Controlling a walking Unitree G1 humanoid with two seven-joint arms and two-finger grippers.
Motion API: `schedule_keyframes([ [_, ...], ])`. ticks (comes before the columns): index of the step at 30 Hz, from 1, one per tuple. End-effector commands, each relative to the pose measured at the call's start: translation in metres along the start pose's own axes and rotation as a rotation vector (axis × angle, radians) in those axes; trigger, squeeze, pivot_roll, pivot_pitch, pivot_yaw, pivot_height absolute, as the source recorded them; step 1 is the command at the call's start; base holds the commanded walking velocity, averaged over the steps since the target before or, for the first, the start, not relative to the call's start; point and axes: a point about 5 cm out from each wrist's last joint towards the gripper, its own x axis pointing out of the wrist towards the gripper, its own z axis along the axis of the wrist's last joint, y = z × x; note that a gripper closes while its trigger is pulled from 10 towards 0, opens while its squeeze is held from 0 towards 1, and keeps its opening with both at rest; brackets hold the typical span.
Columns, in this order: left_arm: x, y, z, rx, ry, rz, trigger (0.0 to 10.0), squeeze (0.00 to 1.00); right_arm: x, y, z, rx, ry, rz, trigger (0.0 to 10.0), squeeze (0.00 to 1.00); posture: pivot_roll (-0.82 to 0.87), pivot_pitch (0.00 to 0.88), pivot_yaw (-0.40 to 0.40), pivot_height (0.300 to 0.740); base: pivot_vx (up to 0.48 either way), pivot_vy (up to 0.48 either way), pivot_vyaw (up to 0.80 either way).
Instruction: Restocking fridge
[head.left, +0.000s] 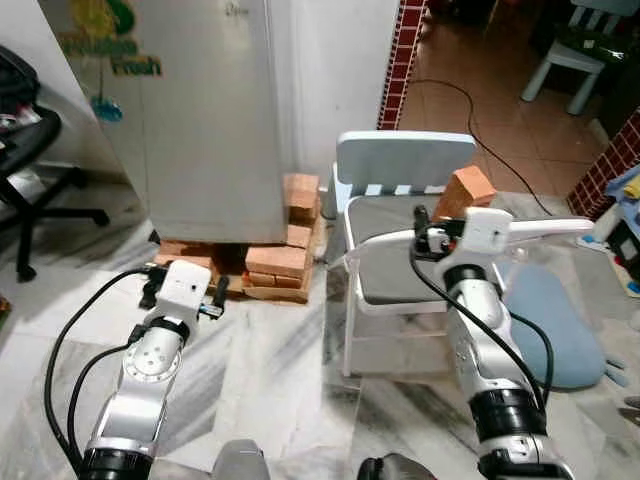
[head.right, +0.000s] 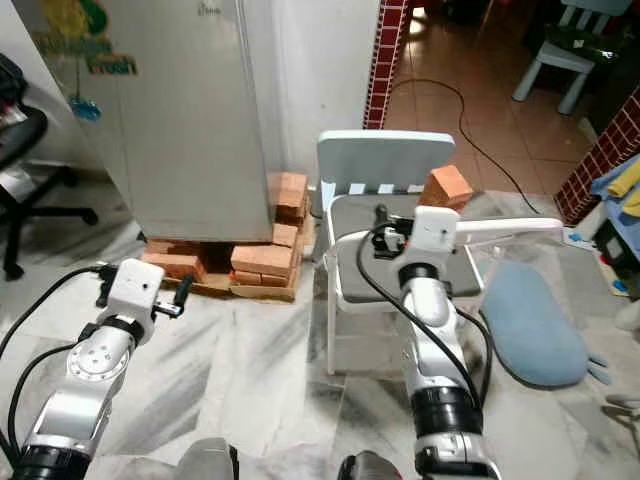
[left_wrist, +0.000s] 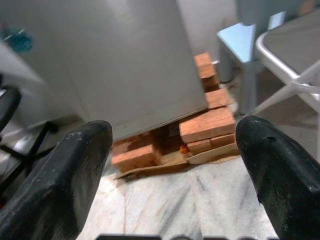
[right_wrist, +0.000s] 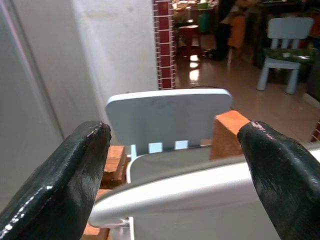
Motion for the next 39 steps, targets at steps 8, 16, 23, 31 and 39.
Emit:
schedule_keyframes([
  [8,0.007,0.015,-0.011,-0.043,0.025,0.008,10.0,0.0,-0.003,0.009,0.01,-0.003,-0.041,0.022,10.0,0.0,0.08,0.0,0.025,0.74,0.0,0.031,0.0],
  [16,0.009,0.012,-0.002,-0.068,-0.055,0.032,10.0,0.0,-0.001,0.012,0.004,-0.03,0.004,0.106,10.0,0.0,0.17,0.0,-0.103,0.74,0.0,0.459,0.0],
  [23,0.004,0.011,-0.008,-0.108,-0.061,0.036,10.0,0.0,0.003,0.03,0.004,-0.026,0.012,0.166,10.0,0.0,0.17,0.0,-0.112,0.74,0.0,0.48,-0.33],
  [31,-0.003,0.021,-0.012,-0.173,-0.082,0.02,10.0,0.0,-0.001,0.019,0.001,-0.013,0.023,0.125,10.0,0.0,0.14,0.0,-0.077,0.74,0.0,0.48,-0.8],
  [39,-0.005,0.026,-0.013,-0.25,-0.091,0.013,10.0,0.0,-0.005,0.018,0.0,-0.015,0.021,0.115,10.0,0.0,0.13,0.0,-0.059,0.74,0.0,0.48,-0.8],
])
